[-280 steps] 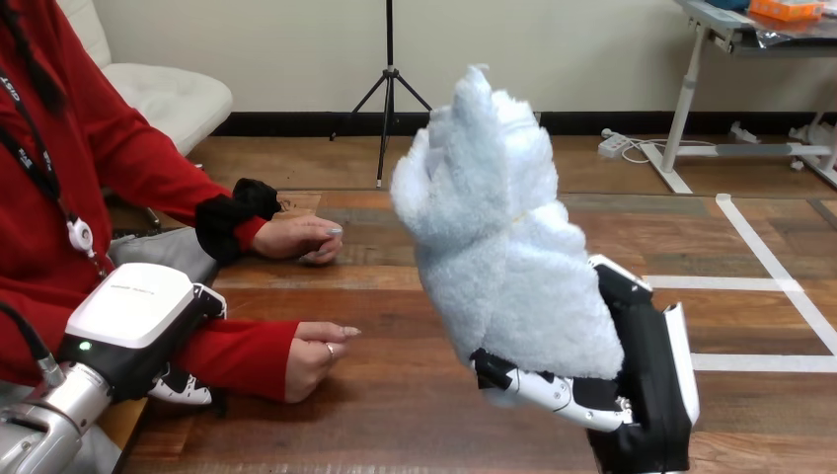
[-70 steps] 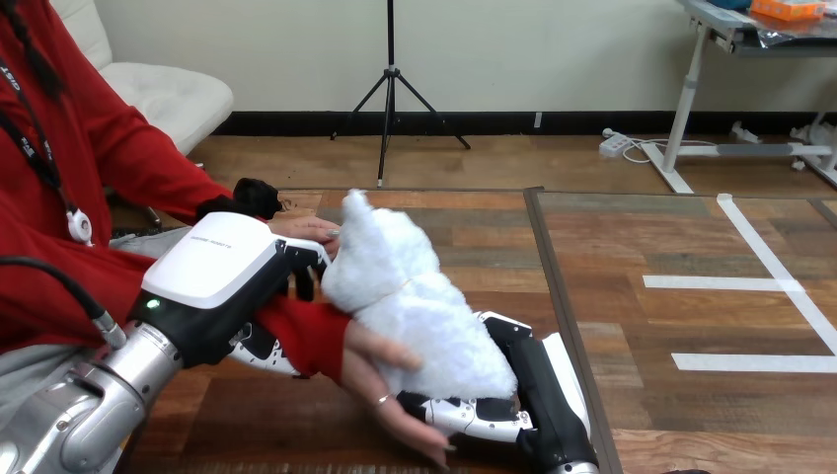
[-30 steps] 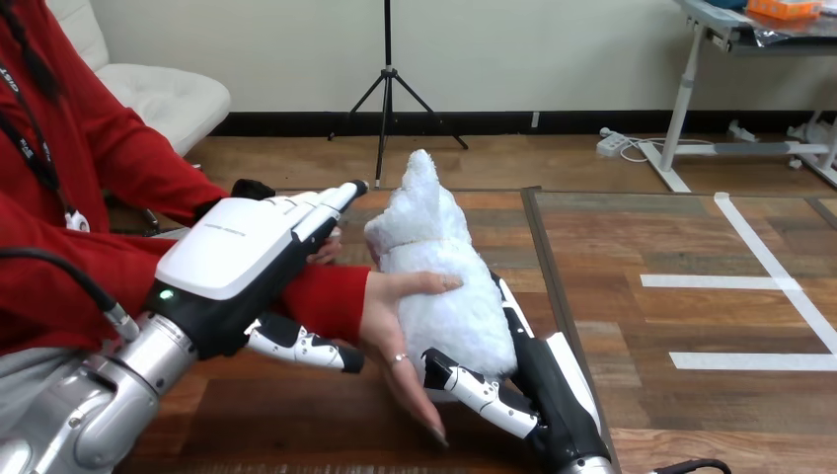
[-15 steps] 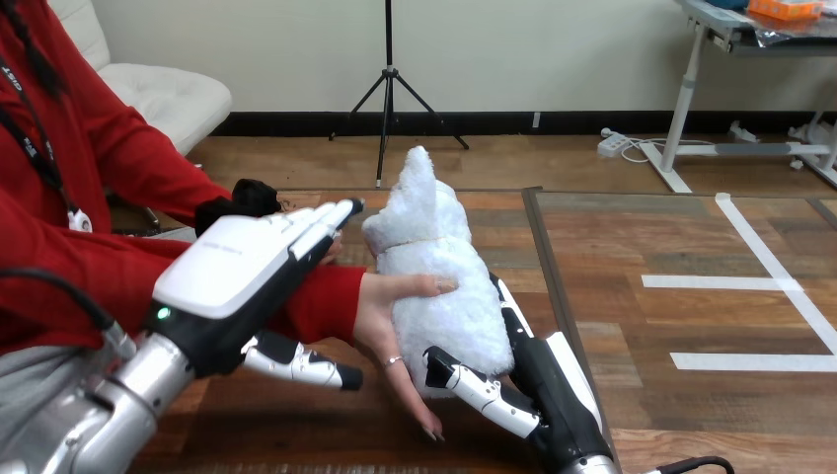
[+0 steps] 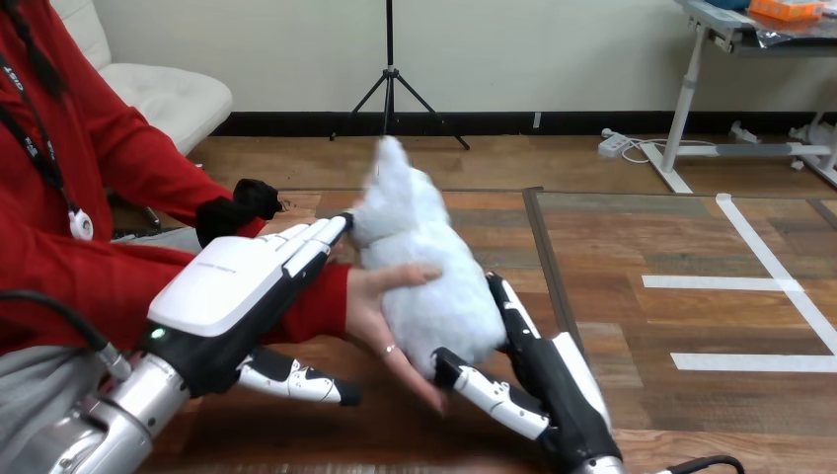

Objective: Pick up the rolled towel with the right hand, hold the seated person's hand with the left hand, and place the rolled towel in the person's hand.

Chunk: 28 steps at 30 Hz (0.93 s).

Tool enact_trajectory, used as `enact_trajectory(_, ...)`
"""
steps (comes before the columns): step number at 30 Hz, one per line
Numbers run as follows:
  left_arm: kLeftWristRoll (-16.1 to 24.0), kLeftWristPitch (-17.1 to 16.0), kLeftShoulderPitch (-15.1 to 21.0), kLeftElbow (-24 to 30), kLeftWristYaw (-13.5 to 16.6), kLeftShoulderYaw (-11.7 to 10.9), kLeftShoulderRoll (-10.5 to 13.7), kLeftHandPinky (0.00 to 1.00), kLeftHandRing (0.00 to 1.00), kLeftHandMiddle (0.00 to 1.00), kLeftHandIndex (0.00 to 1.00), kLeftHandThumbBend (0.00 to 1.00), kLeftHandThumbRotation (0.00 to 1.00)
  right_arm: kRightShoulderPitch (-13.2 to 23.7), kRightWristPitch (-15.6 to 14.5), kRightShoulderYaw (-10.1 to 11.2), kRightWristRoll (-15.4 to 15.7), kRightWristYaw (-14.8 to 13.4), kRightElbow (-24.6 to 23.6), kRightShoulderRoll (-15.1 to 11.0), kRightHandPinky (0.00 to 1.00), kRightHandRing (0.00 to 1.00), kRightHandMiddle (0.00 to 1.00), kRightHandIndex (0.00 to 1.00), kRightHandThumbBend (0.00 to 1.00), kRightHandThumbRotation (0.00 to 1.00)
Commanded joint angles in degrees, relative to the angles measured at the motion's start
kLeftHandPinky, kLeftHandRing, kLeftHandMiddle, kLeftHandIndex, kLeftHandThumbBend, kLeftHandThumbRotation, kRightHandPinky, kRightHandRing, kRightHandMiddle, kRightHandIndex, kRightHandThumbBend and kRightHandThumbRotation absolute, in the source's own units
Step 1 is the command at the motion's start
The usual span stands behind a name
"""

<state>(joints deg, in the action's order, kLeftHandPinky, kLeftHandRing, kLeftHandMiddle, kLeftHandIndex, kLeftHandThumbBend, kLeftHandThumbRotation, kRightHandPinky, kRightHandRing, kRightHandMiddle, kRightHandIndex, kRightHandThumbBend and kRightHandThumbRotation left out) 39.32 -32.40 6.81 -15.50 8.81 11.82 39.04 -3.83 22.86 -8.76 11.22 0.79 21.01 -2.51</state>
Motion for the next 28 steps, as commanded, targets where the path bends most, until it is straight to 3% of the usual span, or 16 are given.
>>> enact_trajectory(1,-1.82,-1.33,1.27,1.44,2.01,-2.15,-0.99,0.89,0.94,0.98,1.00,1.00,0.55,1.85,-0.08,1.29,-0.61,-0.47,-2.93,-0.73,0.94,0.98,0.98,1.00,0.73,0.55)
enact_trajectory(8,-2.05,-1.66,0.30,1.60,2.74,-2.24,-1.19,0.91,0.96,0.99,1.00,1.00,0.55,1.89,-0.32,2.10,-0.89,-0.31,-3.06,-1.42,0.95,0.98,0.98,1.00,0.74,0.57)
enact_trajectory(23,-2.65,-4.58,-1.35,0.27,6.11,-2.49,-2.92,0.92,0.98,1.00,1.00,1.00,0.52,1.90,2.66,3.93,-0.60,-3.01,-2.41,-2.68,0.91,0.94,0.95,1.00,0.81,0.61)
enact_trajectory(28,-3.04,-6.80,-1.79,-0.87,7.82,-2.62,-3.89,0.93,0.98,1.00,1.00,1.00,0.52,1.64,5.76,4.73,-0.96,-4.09,-2.17,-2.75,0.88,0.93,0.94,1.00,0.88,0.65)
